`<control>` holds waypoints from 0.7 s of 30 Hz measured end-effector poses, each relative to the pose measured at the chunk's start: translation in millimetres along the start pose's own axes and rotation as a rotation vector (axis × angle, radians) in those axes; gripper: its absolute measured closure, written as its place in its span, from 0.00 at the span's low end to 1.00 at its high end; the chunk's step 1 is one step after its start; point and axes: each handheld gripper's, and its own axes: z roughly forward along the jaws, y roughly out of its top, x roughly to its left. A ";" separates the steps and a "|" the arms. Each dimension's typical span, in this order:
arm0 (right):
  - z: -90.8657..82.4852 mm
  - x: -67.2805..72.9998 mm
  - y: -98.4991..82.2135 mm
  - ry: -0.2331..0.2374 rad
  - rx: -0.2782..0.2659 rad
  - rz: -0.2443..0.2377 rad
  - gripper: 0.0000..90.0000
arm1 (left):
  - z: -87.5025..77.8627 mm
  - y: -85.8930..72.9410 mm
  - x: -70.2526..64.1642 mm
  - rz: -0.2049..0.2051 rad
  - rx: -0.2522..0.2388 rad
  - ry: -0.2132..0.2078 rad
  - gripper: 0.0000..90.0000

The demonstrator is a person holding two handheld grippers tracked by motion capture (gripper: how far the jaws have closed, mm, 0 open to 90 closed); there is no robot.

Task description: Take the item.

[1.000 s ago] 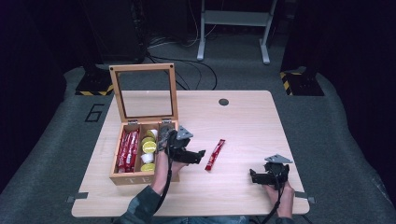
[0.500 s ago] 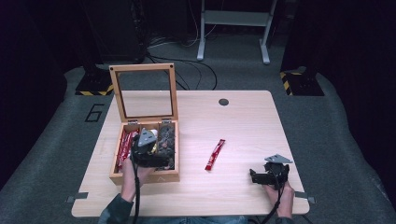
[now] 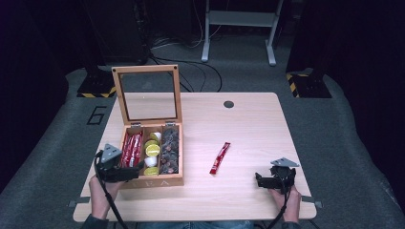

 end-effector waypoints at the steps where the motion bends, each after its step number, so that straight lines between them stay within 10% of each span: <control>1: 0.0 0.0 0.0 0.000 0.000 0.000 0.00 | -3.8 -4.6 5.0 -0.006 -0.002 0.010 0.05; 21: 0.0 0.0 0.0 0.000 0.000 -0.001 0.00 | -44.6 -63.7 52.2 -0.069 -0.060 -0.018 0.00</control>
